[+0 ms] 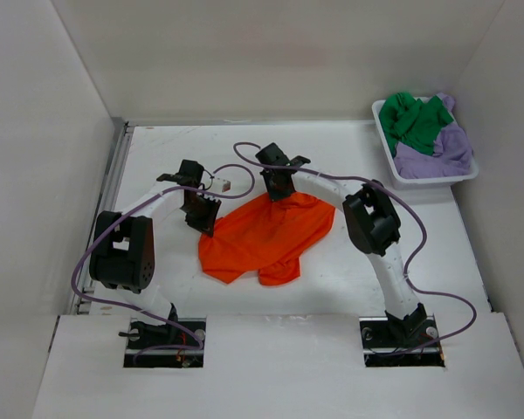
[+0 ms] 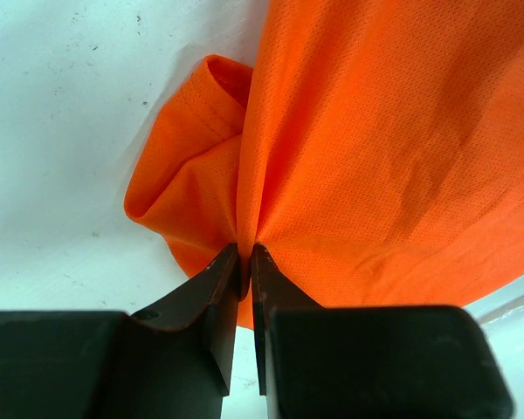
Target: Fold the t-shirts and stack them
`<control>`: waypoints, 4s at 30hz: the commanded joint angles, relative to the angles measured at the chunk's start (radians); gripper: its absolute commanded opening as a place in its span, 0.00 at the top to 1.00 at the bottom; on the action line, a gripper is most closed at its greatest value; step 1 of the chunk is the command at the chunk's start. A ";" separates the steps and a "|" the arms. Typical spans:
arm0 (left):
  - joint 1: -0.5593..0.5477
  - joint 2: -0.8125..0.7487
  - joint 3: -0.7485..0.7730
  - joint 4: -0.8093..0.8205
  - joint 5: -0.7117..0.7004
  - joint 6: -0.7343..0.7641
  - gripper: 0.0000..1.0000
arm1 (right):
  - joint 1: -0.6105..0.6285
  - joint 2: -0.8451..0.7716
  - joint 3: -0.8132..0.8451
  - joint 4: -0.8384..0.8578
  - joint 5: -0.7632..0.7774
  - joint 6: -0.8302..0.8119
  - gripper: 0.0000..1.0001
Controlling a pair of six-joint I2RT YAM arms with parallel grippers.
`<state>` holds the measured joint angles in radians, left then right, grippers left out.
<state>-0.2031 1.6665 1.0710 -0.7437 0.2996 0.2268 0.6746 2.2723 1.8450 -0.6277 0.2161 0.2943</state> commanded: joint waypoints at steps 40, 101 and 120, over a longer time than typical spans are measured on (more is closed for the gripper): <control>-0.002 -0.034 0.012 0.006 0.001 -0.003 0.90 | -0.053 -0.132 -0.092 0.129 0.016 0.094 0.76; 0.000 -0.039 0.014 0.001 -0.013 0.005 0.90 | -0.037 -0.102 -0.095 0.174 -0.116 0.091 0.75; 0.004 -0.045 0.010 0.000 -0.013 0.009 0.90 | -0.051 -0.096 -0.144 0.155 -0.089 0.109 0.87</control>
<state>-0.2031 1.6665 1.0710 -0.7444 0.2878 0.2276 0.6342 2.1620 1.7020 -0.4656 0.1162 0.3965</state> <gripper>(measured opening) 0.098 0.146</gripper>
